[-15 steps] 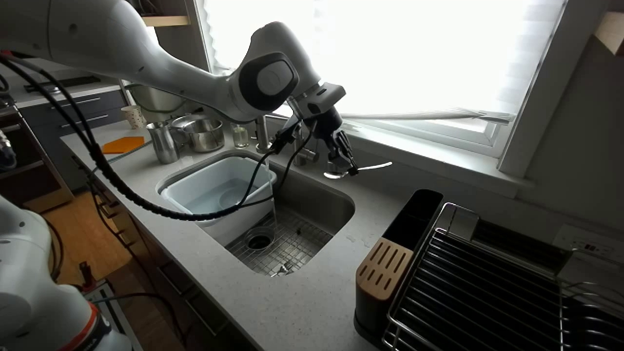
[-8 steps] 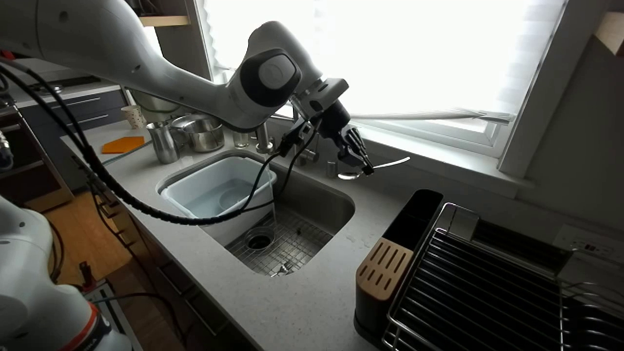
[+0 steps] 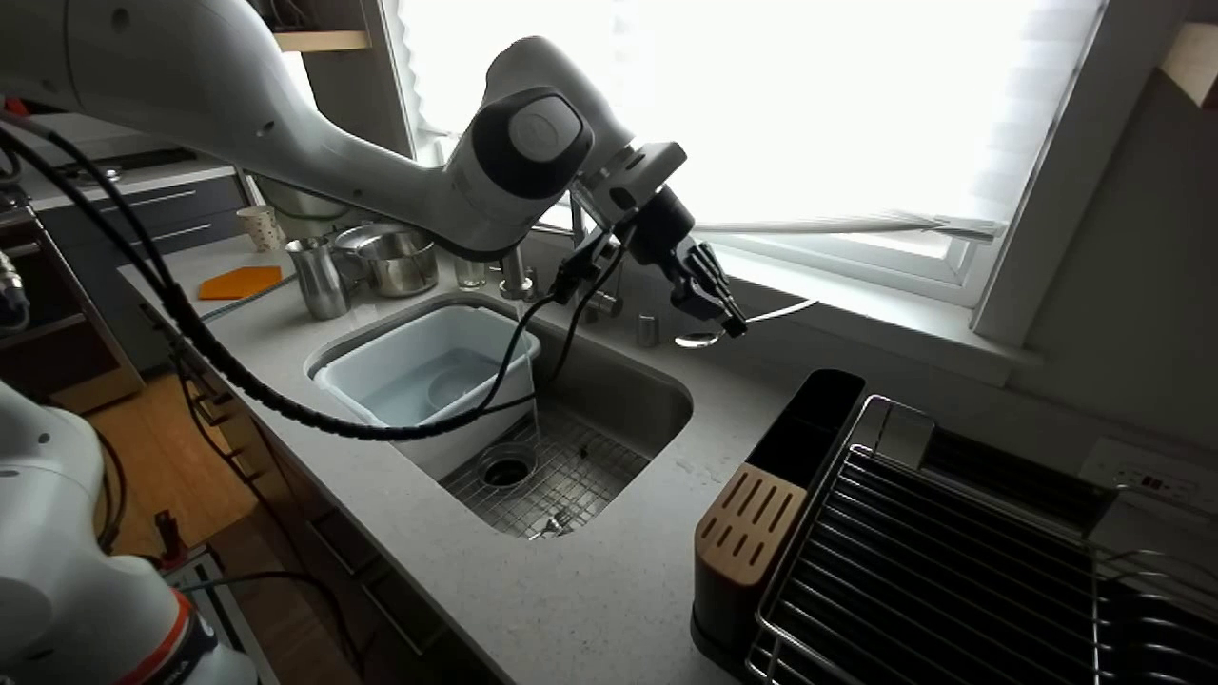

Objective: Open the faucet and place the silver spoon under the faucet then put the spoon on the dishrack

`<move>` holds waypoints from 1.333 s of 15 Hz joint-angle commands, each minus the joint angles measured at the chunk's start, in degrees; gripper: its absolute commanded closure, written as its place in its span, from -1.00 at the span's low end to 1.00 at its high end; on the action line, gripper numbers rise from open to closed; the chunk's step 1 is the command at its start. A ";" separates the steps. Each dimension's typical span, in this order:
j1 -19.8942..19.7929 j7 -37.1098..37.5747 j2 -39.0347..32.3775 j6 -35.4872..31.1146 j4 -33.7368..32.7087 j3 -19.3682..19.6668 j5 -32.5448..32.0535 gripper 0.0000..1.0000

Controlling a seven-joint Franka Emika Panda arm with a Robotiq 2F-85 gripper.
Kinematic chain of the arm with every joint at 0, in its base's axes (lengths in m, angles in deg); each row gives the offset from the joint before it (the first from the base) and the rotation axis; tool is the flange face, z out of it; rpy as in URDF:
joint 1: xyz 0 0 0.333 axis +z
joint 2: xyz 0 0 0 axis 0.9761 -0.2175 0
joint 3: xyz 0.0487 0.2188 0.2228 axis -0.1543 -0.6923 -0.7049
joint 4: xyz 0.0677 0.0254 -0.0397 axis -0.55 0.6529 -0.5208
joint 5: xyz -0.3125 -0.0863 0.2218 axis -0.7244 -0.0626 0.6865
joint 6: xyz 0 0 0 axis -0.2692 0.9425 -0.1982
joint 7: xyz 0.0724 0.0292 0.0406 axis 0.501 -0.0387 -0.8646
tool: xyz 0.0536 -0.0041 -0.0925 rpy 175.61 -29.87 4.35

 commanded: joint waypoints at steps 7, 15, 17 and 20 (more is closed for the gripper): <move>-3.26 20.94 -2.79 0.32 -5.45 3.93 -23.90 0.96; -2.89 35.20 -8.92 -0.24 -8.17 5.06 -38.61 0.96; -2.97 37.35 -10.48 -0.36 -9.16 5.06 -41.01 0.96; -2.74 41.44 -12.77 0.45 -10.84 4.75 -45.00 0.96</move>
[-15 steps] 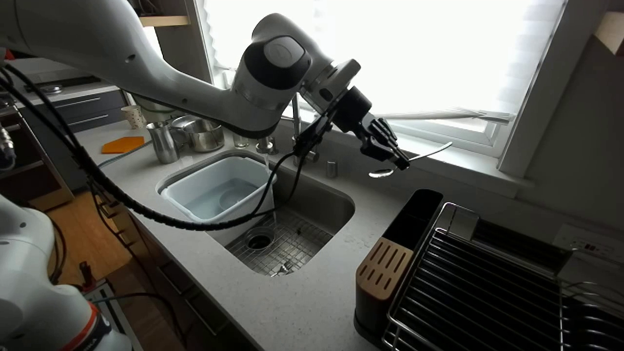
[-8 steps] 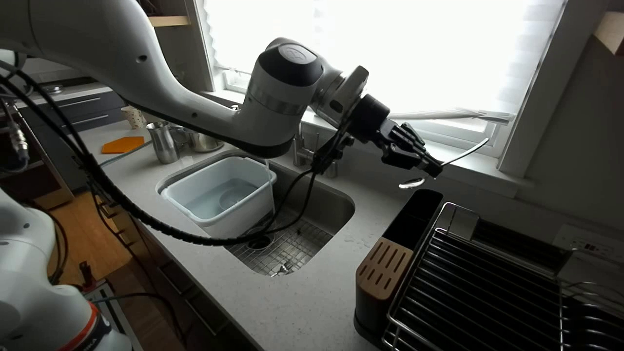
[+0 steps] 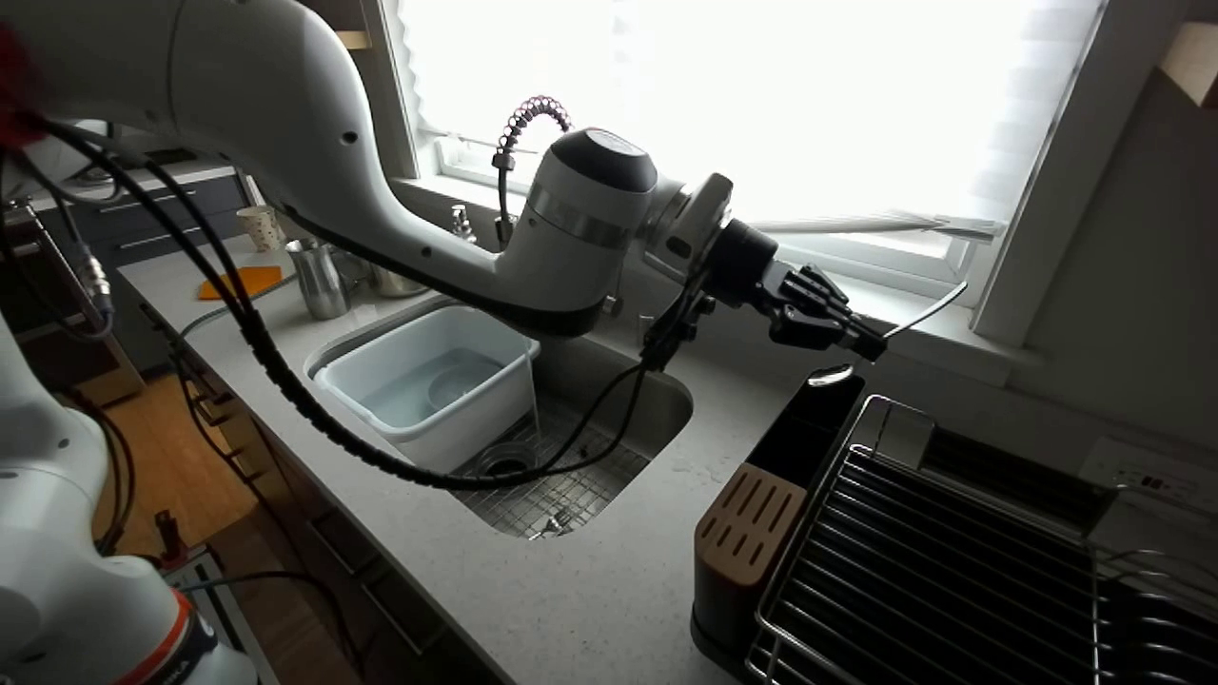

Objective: Open the faucet and place the silver spoon under the faucet then put the spoon on the dishrack

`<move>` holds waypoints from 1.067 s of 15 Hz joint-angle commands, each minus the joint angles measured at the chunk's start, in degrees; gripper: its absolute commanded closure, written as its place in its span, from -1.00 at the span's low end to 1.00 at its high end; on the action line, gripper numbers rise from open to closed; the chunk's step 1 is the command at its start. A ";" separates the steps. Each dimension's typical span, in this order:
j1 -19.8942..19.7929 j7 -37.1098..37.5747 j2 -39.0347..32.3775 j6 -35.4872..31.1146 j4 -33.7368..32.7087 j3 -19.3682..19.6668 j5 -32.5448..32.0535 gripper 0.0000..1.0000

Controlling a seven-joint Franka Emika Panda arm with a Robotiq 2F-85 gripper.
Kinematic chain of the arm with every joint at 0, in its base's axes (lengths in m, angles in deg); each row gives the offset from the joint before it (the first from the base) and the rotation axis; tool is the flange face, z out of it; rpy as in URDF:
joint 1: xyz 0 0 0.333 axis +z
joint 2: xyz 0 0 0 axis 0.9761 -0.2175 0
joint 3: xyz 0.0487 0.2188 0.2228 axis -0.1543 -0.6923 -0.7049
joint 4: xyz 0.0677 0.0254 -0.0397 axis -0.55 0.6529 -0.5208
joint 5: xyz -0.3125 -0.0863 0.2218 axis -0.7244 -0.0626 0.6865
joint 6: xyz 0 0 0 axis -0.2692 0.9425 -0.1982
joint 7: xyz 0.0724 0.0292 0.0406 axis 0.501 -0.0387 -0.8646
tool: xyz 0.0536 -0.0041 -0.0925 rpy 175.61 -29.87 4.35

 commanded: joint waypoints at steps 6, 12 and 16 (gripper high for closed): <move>1.03 10.92 -6.96 2.43 -4.32 -0.96 -9.54 0.96; 1.96 15.12 -9.70 6.72 -4.14 -2.47 -14.44 0.96; 1.76 15.44 -10.80 7.58 -3.80 -3.19 -15.45 0.96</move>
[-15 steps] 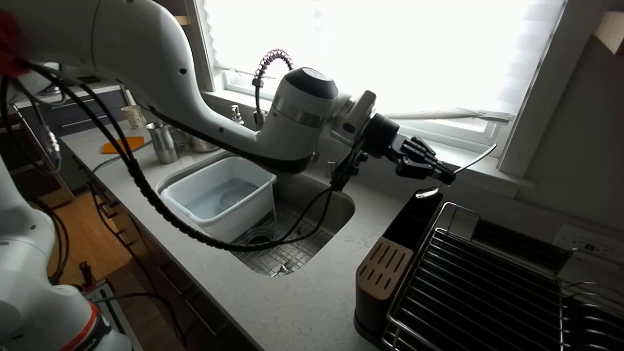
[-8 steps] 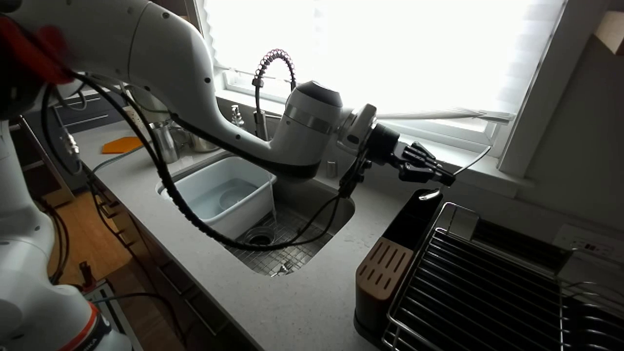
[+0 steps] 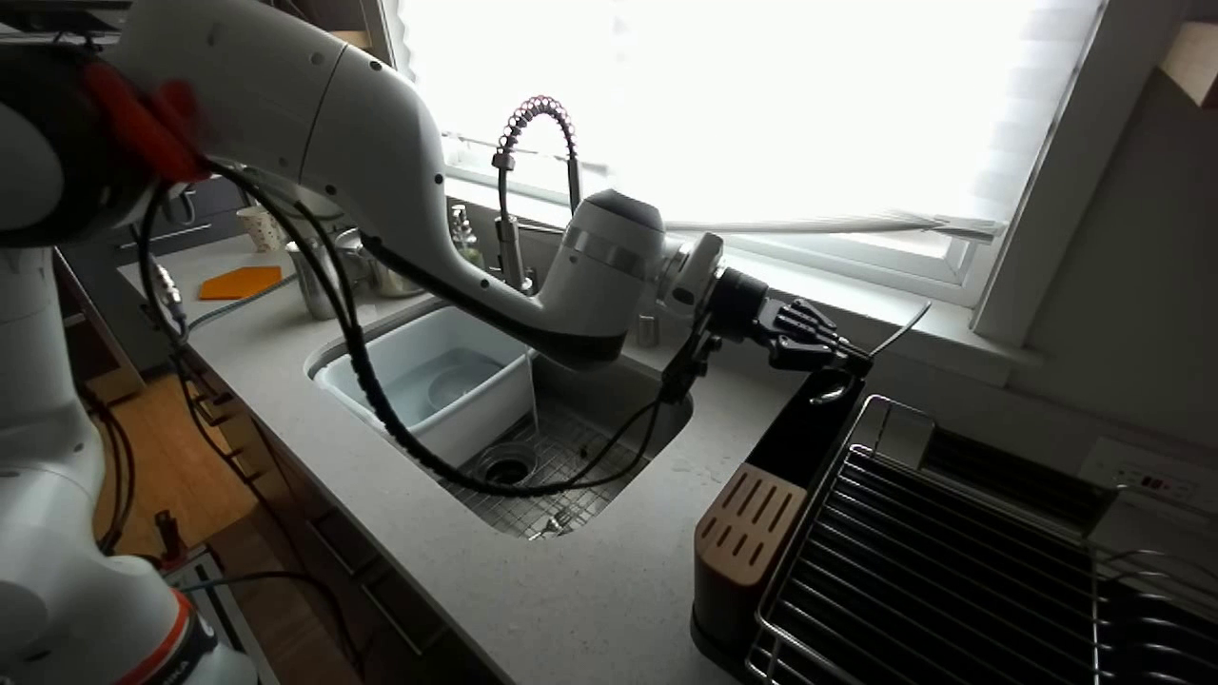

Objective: Open the faucet and place the silver spoon under the faucet then put the spoon on the dishrack

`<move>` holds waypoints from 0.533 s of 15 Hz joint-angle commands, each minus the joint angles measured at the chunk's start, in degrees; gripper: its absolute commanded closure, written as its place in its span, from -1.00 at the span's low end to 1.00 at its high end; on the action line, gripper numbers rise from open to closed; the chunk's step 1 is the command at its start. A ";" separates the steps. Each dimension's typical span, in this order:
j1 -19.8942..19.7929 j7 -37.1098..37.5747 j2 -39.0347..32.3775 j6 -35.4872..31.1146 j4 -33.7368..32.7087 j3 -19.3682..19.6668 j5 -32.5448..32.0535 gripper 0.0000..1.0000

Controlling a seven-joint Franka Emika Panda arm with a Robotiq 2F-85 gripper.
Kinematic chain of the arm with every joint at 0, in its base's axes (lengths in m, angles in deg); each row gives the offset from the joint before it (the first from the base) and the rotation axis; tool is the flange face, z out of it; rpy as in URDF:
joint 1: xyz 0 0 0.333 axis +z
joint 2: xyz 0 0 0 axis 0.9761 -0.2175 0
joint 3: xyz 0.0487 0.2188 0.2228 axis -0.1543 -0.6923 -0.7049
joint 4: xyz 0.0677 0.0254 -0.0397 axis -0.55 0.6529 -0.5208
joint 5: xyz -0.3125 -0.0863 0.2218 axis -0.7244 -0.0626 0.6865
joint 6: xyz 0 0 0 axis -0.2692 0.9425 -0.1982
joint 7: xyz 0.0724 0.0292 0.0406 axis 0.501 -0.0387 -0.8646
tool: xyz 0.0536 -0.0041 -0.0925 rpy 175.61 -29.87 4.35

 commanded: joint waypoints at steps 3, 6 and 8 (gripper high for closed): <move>-0.04 1.86 -1.90 1.60 -0.19 -0.62 -2.75 0.96; -0.05 1.52 -2.44 1.44 -0.01 -0.97 -2.66 0.96; -0.08 1.54 -2.56 1.43 0.00 -1.14 -2.65 0.34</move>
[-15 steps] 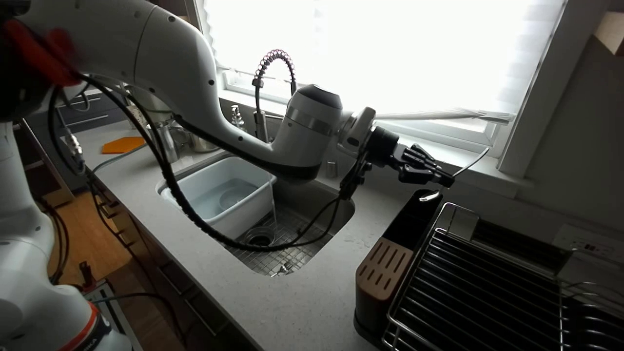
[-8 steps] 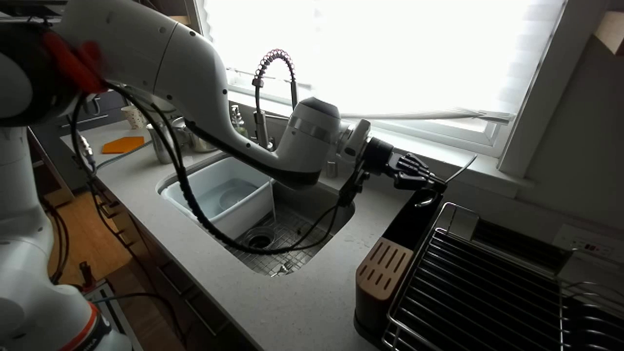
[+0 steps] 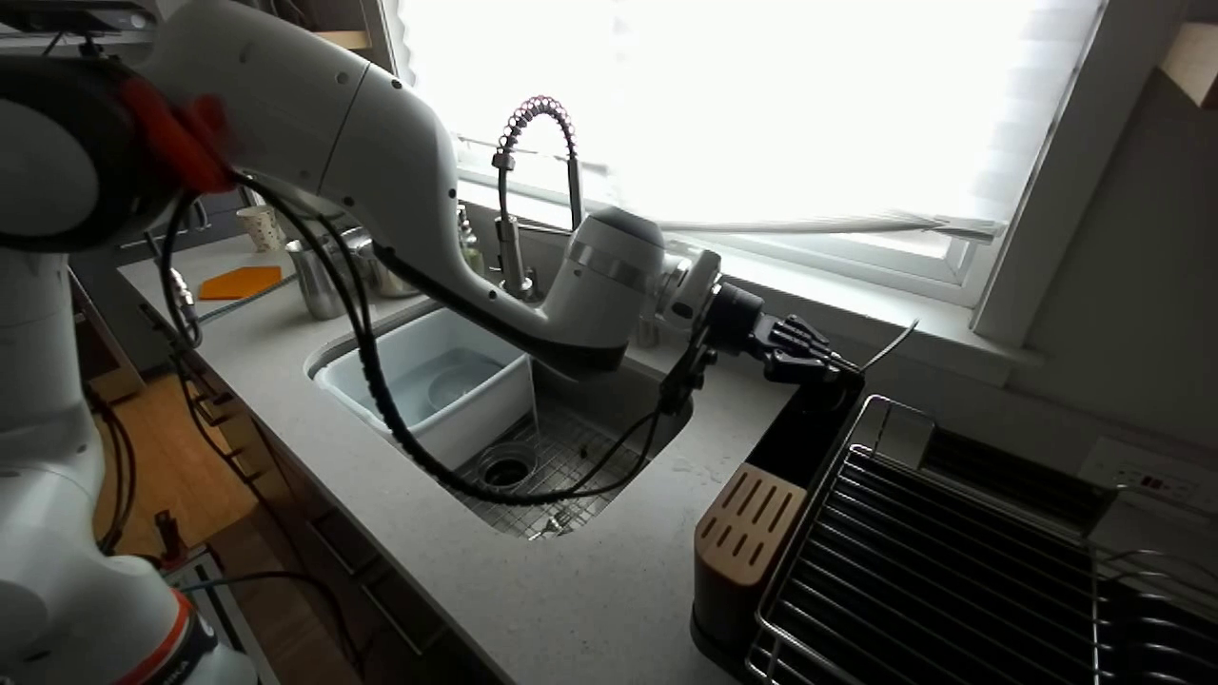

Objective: Open the faucet and place the silver spoon under the faucet then put the spoon on the dishrack

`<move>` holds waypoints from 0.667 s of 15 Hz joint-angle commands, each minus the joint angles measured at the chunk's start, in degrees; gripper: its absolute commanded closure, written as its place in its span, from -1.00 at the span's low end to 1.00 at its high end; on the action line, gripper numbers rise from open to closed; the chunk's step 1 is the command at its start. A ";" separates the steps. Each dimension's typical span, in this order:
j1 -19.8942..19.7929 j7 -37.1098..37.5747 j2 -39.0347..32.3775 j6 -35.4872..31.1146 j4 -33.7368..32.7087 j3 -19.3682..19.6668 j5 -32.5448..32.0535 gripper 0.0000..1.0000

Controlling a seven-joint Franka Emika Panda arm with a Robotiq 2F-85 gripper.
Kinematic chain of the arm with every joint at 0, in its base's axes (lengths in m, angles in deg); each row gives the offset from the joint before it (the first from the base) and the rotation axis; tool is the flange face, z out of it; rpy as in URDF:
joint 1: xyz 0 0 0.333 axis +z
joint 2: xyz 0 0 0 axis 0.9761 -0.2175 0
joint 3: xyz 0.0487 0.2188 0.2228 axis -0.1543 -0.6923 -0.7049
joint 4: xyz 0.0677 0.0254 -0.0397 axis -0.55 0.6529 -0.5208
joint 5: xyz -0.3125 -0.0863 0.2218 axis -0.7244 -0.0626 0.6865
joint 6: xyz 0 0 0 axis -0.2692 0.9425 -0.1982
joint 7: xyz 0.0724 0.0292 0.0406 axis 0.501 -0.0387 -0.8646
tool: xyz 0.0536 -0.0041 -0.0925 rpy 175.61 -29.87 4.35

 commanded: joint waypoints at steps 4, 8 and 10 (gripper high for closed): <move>-0.18 1.36 0.61 0.57 0.03 -0.41 -1.68 -0.12; -0.09 1.39 2.29 0.62 -0.39 -0.30 -1.93 -0.70; -0.26 0.26 3.61 0.15 -0.28 -0.27 -1.14 -0.98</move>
